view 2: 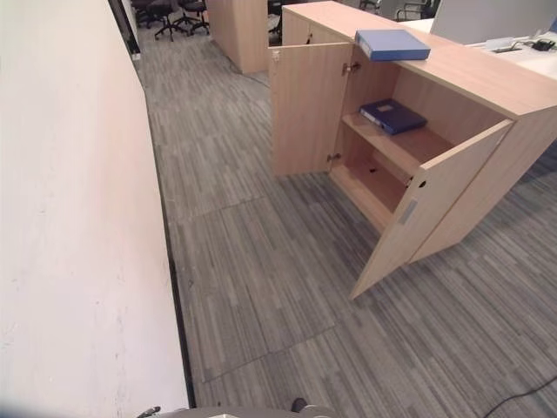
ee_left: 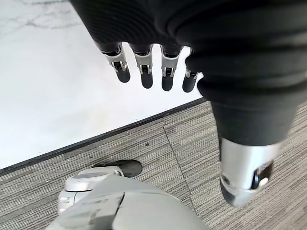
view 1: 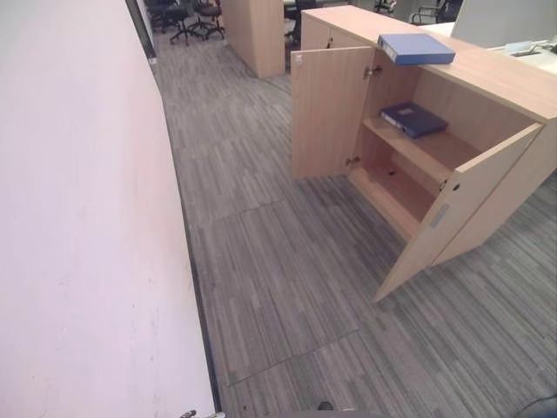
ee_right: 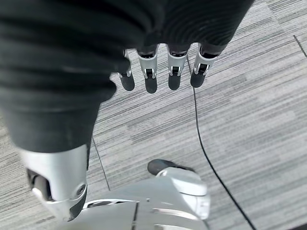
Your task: Put the empty folder in the office cabinet
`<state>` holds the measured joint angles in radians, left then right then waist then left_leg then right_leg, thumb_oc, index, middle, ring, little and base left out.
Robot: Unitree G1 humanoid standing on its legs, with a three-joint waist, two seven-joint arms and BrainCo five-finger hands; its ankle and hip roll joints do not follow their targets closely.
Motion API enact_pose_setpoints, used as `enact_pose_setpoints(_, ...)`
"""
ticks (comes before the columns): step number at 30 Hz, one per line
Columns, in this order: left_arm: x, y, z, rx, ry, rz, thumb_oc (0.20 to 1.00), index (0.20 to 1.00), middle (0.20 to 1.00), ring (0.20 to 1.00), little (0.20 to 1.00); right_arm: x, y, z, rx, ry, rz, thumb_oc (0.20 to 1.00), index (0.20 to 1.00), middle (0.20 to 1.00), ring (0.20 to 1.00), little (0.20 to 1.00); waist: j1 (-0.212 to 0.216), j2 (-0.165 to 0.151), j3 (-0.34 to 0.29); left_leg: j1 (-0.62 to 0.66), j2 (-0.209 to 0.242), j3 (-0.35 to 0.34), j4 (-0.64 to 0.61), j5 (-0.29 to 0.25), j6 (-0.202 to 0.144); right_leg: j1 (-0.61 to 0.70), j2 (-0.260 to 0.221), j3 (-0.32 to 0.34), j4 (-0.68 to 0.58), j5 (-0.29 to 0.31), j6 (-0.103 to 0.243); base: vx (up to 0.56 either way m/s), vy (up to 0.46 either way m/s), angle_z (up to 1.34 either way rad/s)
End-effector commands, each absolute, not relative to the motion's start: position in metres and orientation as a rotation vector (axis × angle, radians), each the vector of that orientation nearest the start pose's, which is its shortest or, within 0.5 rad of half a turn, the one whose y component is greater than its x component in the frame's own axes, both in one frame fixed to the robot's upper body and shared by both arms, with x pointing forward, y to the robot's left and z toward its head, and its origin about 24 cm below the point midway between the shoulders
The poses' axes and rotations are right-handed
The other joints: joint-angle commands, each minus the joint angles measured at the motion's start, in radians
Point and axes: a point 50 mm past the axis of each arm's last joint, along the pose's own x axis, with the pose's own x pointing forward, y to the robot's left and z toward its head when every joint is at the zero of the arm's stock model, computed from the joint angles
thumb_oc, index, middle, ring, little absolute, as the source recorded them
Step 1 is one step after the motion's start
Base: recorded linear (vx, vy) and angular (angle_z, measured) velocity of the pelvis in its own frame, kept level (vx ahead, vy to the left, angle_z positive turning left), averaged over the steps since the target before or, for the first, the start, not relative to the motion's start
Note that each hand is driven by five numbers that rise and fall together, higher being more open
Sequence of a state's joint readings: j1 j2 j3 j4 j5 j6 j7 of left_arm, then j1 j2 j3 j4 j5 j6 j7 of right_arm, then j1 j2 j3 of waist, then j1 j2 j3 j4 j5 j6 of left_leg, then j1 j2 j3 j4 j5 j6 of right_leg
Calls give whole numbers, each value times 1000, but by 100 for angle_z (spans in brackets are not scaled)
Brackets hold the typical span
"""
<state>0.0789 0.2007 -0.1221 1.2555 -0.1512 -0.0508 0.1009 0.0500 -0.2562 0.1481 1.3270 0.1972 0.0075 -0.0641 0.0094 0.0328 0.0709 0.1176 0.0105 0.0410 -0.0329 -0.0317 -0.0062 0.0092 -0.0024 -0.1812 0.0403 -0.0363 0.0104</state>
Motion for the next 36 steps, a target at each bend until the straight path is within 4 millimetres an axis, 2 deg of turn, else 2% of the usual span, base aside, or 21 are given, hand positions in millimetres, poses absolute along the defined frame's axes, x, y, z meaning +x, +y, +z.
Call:
enact_pose_setpoints(1,64,228,-167,143,1244,250,1000,1000,1000,1000,1000,60,-250,-165,-168,1332,-269,1000,1000,1000,1000,1000,-3,-42,-2,-18,-58,64,-54,-7,-5,82,-26,-36,-128,68,106,0,0,0)
enact_pose_setpoints(10,63,227,-168,179,1263,194,1000,1000,1000,1000,1000,58,-250,-165,-182,1349,-237,1000,1000,1000,1000,1000,-9,-41,-1,-17,-56,65,-54,-10,-6,81,-25,-33,-128,69,105,0,0,0)
enact_pose_setpoints(17,67,225,-168,201,1258,143,1000,1000,1000,1000,1000,64,-250,-164,-225,1346,-168,1000,1000,1000,1000,1000,-11,-40,0,-16,-55,65,-54,-12,-6,80,-26,-32,-128,67,106,0,0,0)
enact_pose_setpoints(36,63,223,-169,237,1283,112,1000,1000,1000,1000,1000,64,-248,-165,-235,1342,-160,1000,1000,1000,1000,1000,-15,-35,0,-5,-53,68,-54,-19,-8,89,-27,-34,-128,61,105,0,0,0)
